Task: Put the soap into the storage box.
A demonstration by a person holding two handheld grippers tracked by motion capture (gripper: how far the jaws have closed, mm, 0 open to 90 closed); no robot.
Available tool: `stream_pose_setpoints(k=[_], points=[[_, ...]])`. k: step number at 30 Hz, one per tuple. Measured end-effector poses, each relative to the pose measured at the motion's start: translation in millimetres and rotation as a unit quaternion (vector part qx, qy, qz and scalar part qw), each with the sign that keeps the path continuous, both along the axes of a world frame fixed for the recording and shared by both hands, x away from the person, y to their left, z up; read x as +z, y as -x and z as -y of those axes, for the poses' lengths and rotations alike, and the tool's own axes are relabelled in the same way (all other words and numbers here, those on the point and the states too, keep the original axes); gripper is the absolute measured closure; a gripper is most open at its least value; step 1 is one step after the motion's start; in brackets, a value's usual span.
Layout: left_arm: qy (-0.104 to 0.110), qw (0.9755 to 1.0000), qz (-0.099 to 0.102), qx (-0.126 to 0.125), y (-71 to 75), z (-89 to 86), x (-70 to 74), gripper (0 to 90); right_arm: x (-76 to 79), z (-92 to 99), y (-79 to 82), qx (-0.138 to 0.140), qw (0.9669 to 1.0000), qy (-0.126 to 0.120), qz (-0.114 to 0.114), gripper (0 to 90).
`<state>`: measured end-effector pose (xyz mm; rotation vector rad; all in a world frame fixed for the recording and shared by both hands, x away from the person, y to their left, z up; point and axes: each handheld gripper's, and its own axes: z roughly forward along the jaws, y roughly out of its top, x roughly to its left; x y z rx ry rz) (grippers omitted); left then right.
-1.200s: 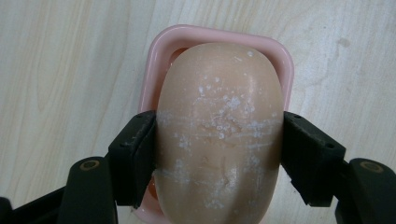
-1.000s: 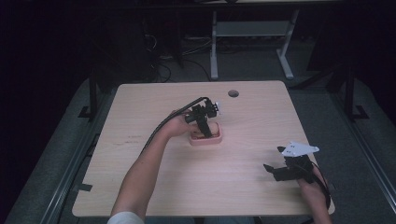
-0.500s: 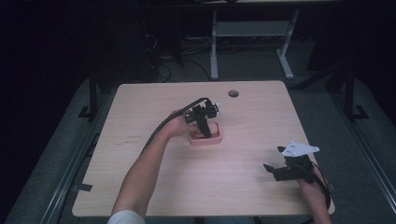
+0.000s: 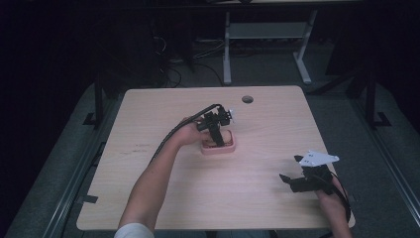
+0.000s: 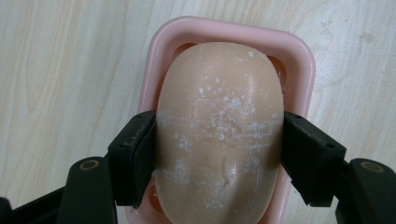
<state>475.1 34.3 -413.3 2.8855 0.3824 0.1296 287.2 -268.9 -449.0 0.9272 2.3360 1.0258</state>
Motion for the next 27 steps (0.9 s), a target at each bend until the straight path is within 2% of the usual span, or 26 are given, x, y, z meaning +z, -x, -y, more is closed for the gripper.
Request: stream_pose_setpoints(k=[15, 21, 22, 27], points=[[-0.010, 0.9999, 0.003, -0.004, -0.5, 0.1, -2.0, 31.4, 0.3, -0.1, 0.7, -0.003, 1.0000, -0.006, -0.003, 14.0], [0.024, 0.9995, 0.019, 0.002, 0.1, -3.3, 11.8, 29.1, 0.3, -0.3, 0.2, -0.001, 1.0000, -0.004, -0.001, 14.0], [0.025, 0.9995, 0.020, 0.002, 0.7, -4.2, 13.4, 28.9, 0.3, 0.4, -0.4, 0.003, 1.0000, 0.002, 0.003, 14.0], [0.024, 0.9996, 0.016, 0.001, 3.8, -7.4, 15.1, 27.8, 0.2, -0.3, -0.2, 0.002, 1.0000, -0.001, 0.001, 13.9]])
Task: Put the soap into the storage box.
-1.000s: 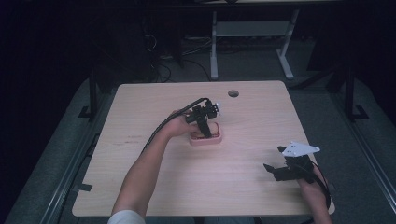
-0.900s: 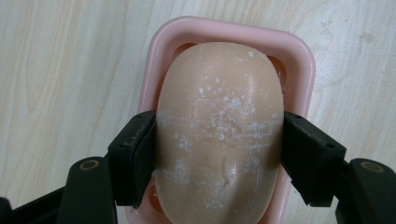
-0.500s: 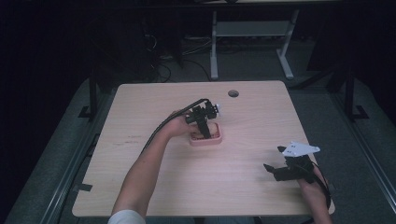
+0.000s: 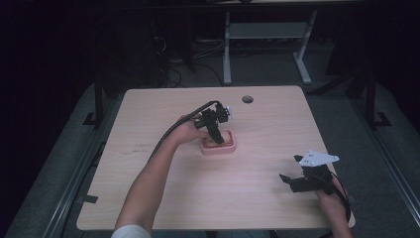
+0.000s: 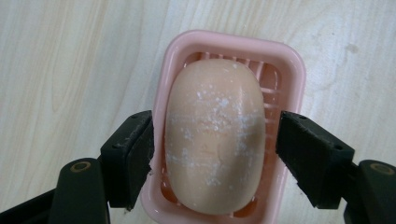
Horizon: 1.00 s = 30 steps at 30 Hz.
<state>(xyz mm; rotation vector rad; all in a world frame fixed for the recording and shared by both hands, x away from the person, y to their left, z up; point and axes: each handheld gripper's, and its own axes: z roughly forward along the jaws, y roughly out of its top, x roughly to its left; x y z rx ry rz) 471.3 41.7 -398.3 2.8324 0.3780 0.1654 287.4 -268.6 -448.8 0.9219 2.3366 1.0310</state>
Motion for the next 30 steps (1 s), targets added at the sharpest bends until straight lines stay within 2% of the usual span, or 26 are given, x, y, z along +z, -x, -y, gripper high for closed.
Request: stream_pose_setpoints(k=[4, 8, 11, 15, 19, 22, 26, 28, 30], points=[[0.007, 1.0000, 0.000, -0.002, 5.6, -2.6, -0.6, 27.5, -0.2, 0.6, 0.1, -0.002, 1.0000, 0.002, -0.001, 13.9], [0.000, 1.0000, -0.002, -0.007, 7.0, -6.2, -0.1, 26.5, -0.9, -0.7, -0.1, -0.004, 1.0000, -0.002, -0.006, 13.9], [0.004, 1.0000, -0.001, -0.007, 9.5, -8.2, 2.8, 26.0, -0.9, -3.0, 0.1, -0.003, 1.0000, 0.002, -0.006, 14.0], [0.020, 0.9998, 0.002, -0.007, 16.1, -11.1, 4.6, 26.1, -1.3, -3.0, -0.9, 0.002, 0.9999, 0.011, -0.002, 13.9], [0.016, 0.9999, 0.001, -0.003, 20.0, -15.1, 1.7, 26.1, -1.2, -5.2, 0.4, -0.002, 1.0000, 0.004, -0.007, 13.9], [0.026, 0.9996, 0.002, 0.004, 24.0, -20.2, 1.9, 25.2, -1.3, -4.8, 0.2, -0.003, 1.0000, 0.005, -0.007, 13.9], [0.026, 0.9996, 0.003, 0.007, 26.2, -23.8, 1.5, 25.2, -1.8, -5.8, 0.2, -0.004, 0.9999, 0.003, -0.009, 13.9], [0.028, 0.9996, 0.005, 0.009, 28.5, -26.7, 0.3, 25.2, -2.0, -5.9, -0.2, -0.002, 0.9999, 0.011, -0.008, 14.0], [0.026, 0.9996, 0.003, 0.010, 30.4, -29.8, -0.7, 25.2, -2.3, -8.2, 0.0, -0.003, 0.9999, 0.006, -0.009, 13.9]])
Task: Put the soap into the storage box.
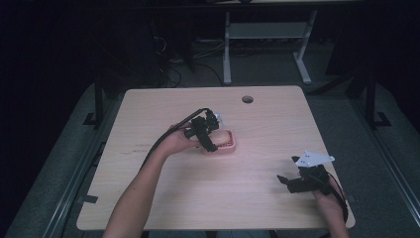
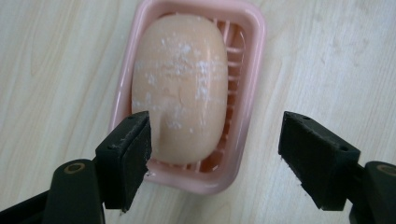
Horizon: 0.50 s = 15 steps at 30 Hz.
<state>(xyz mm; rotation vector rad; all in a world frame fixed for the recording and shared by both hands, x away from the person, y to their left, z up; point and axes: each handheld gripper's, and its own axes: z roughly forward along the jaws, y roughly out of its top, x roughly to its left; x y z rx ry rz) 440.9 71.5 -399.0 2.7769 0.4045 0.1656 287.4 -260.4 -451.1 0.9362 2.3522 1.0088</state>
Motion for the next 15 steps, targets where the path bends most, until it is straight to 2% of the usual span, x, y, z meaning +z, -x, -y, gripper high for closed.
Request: stream_pose_setpoints(k=[7, 15], points=[[0.011, 0.9999, -0.003, 0.007, 8.2, -8.8, -0.7, 25.2, -0.3, -1.8, 0.0, 0.001, 1.0000, 0.003, -0.001, 13.9], [0.014, 0.9999, 0.006, 0.007, 18.9, -15.2, -1.5, 25.2, -0.9, -3.5, -0.1, -0.001, 1.0000, 0.003, -0.003, 13.9]])
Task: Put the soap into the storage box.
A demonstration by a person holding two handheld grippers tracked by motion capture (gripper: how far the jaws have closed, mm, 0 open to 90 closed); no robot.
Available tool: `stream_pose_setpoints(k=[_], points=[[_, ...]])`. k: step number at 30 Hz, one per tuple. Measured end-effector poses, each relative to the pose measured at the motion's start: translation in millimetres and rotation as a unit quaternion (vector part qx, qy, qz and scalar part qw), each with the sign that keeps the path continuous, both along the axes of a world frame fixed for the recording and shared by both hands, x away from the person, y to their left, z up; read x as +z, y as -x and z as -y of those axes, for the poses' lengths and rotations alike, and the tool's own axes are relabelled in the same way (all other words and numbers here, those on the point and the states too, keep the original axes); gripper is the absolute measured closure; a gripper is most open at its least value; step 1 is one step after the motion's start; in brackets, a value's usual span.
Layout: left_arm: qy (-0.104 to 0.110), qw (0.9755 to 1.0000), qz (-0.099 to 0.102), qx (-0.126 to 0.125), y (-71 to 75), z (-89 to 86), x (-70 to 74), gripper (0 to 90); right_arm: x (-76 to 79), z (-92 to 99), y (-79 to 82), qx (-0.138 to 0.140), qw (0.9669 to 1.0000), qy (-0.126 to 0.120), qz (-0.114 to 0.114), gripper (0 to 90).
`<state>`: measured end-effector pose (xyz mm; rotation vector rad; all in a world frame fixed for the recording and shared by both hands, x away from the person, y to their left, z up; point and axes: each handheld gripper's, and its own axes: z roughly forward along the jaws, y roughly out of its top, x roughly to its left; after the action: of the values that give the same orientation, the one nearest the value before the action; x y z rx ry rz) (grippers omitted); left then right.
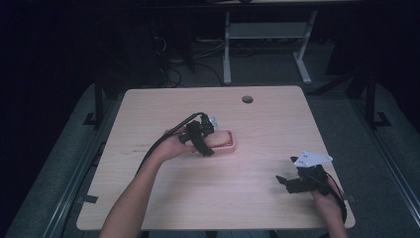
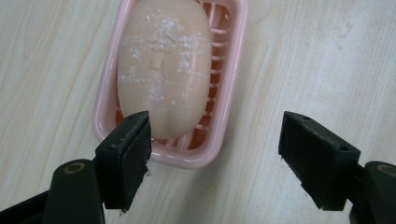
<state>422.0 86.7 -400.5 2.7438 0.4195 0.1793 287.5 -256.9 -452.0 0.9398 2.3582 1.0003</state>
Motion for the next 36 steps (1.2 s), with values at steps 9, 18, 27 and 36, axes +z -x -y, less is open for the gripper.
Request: stream_pose_setpoints(k=[9, 18, 27, 36], points=[[0.008, 0.9999, 0.003, 0.015, 8.6, -16.9, -3.6, 24.3, -1.2, -3.3, -0.8, 0.003, 1.0000, 0.004, -0.003, 14.0], [0.013, 0.9996, -0.003, 0.025, 16.1, -32.9, -6.1, 23.3, -1.4, -1.3, -0.6, -0.003, 1.0000, -0.002, -0.006, 14.0], [0.015, 0.9995, -0.002, 0.027, 24.4, -42.9, -8.0, 22.8, -2.6, -2.1, -0.5, -0.008, 0.9999, 0.000, -0.011, 13.9], [0.016, 0.9994, 0.004, 0.030, 33.9, -50.9, -10.1, 22.1, -2.8, -1.6, -0.4, -0.008, 0.9999, 0.007, -0.009, 14.0]])
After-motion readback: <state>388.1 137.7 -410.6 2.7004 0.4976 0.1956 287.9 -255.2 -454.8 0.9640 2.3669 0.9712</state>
